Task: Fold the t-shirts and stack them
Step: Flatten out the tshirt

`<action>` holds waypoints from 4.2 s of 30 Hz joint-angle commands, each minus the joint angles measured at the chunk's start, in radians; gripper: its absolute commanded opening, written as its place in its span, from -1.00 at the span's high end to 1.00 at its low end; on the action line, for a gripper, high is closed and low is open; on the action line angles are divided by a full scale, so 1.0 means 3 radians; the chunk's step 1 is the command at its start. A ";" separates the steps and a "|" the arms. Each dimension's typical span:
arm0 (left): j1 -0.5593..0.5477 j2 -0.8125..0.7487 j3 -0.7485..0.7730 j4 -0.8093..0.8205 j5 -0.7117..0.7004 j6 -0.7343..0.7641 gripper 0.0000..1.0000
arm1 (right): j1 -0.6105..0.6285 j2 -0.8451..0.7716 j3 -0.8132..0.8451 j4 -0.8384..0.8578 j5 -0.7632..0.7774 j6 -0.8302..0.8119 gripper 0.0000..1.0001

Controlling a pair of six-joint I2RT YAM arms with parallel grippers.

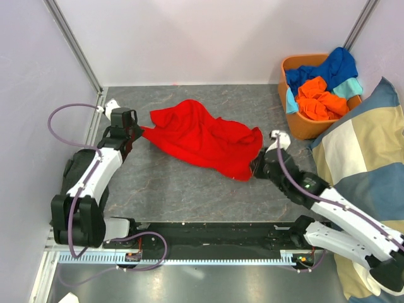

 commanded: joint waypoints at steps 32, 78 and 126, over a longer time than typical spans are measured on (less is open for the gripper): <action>0.0026 -0.2144 0.1339 -0.1314 0.1044 0.0900 0.96 | 0.0005 -0.0097 0.3269 -0.1336 0.0881 -0.1096 1.00; 0.0154 -0.1043 0.0739 -0.0204 0.0932 0.0603 0.96 | -0.1749 0.0819 0.2166 0.0602 -0.1394 -0.1230 1.00; 0.0159 -0.0387 0.1963 -0.0160 0.0876 0.0925 0.96 | -0.1723 0.1229 0.2813 0.0591 -0.0715 -0.1490 1.00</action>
